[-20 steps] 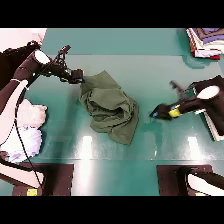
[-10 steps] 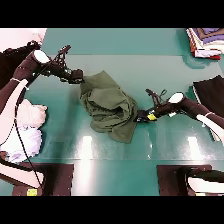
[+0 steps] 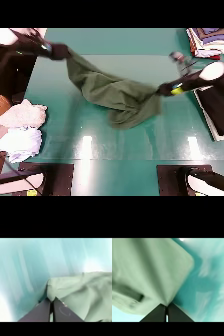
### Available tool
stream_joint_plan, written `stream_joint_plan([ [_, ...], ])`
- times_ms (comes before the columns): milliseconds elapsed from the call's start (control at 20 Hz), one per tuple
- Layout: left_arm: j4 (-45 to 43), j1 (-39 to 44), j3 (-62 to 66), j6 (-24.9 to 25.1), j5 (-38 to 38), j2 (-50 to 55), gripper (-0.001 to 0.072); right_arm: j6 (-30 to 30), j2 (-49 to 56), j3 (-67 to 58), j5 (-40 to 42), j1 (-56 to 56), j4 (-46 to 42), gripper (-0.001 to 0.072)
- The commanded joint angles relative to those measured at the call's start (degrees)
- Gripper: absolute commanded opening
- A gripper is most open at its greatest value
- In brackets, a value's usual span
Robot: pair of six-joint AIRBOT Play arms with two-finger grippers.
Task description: Fold the shirts.
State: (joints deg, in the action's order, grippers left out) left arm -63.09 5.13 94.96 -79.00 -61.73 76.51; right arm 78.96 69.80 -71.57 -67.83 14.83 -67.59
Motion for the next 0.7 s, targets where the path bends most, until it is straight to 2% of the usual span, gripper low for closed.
stream_joint_plan([
  [0, -1.25, -0.04, 5.49, -0.02, 1.33, -11.43, 0.0022, 1.16, -7.58, -11.39, -3.30, -6.14, -5.88, 0.0015],
  [350, -0.96, -0.04, 17.57, -1.68, 3.30, -26.99, 0.0022, 0.46, -19.32, -29.86, -4.02, -15.06, -5.92, 0.0015],
  [450, -0.72, -0.04, 22.01, -3.39, 3.23, -27.65, 0.0022, 0.46, -21.09, -34.34, -5.05, -17.11, -5.92, 0.0015],
  [650, 1.14, -0.04, 26.69, -3.54, 4.66, -27.63, 0.0021, 0.46, -20.68, -43.52, -9.55, -20.68, -5.88, 0.0015],
])
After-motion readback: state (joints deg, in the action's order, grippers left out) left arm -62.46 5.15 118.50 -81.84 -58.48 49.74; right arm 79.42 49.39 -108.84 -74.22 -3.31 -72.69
